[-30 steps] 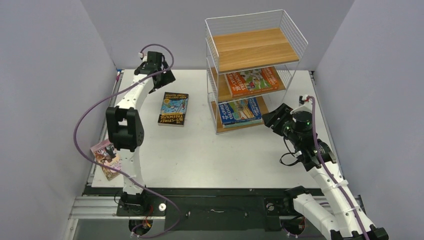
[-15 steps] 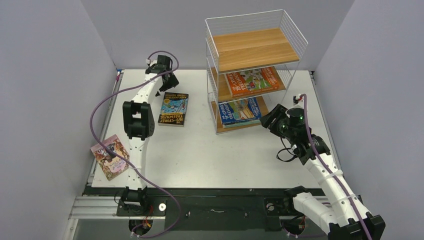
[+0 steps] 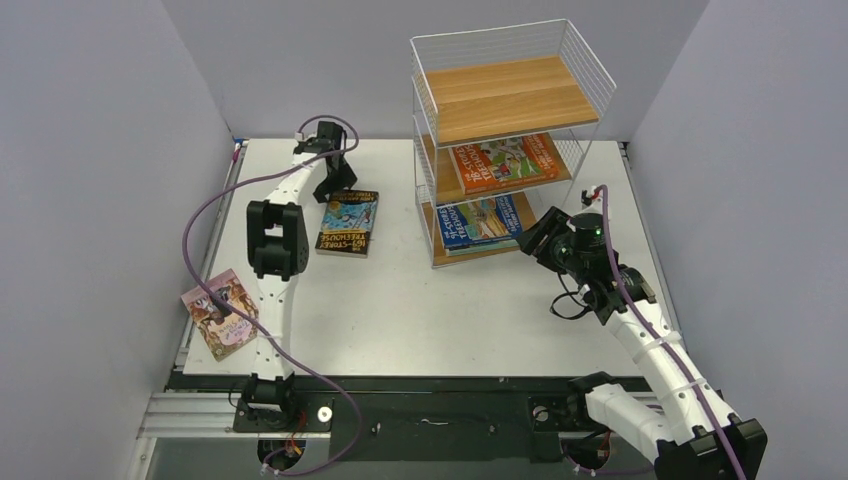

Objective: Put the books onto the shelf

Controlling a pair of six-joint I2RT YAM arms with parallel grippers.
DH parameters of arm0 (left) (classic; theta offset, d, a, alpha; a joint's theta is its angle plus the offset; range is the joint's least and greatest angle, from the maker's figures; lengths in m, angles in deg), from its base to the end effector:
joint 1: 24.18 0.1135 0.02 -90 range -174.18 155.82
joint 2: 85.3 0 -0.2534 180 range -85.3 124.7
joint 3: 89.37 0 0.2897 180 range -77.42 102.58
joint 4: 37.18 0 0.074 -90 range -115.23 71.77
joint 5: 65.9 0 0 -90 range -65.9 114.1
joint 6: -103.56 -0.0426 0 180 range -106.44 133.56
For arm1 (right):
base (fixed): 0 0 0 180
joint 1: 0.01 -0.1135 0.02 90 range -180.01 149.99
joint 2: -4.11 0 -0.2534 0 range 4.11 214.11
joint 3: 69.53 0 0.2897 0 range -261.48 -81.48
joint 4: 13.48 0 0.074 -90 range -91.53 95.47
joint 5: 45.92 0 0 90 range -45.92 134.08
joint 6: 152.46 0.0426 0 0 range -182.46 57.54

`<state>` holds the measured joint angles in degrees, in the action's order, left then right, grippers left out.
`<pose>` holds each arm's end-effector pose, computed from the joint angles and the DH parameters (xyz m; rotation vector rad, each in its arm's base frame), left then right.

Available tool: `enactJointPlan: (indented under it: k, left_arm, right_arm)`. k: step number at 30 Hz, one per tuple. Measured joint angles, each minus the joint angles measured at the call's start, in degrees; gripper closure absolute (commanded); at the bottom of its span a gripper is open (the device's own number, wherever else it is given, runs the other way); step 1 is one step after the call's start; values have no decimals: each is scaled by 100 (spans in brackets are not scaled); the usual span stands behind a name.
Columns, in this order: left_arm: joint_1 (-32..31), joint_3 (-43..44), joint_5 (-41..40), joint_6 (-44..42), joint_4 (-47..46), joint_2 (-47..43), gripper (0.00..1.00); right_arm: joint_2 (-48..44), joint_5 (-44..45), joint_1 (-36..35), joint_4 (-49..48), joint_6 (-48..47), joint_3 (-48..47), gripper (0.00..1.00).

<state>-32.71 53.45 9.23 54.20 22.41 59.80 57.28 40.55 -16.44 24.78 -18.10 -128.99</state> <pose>0.5669 -0.0740 0.1454 -0.7978 2.4659 0.0374 0.2438 0.0746 0.2864 0.4959 2.1504 0.6779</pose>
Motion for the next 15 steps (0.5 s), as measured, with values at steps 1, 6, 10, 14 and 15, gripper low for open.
enactJointPlan:
  k: [1, 6, 10, 14, 15]
  left_arm:
    - [-9, -216, 2, -24, -87, -120, 38]
    - [-208, -2035, 15, -107, -638, -1152, 38]
    - [-647, -3746, 90, -120, -999, -2199, 38]
    - [-1228, -5287, 243, 28, -1250, -3228, 34]
    - [-1364, -5580, 289, 81, -1296, -3451, 34]
  right_arm:
    - [4, -15, 0, -11, 2, 0, 49]
    - [2, -101, 0, -98, 48, 0, 49]
    - [-15, -173, -2, -142, 116, 2, 49]
    - [-118, -240, -20, -208, 160, 96, 47]
    - [-164, -271, -37, -236, 186, 162, 46]
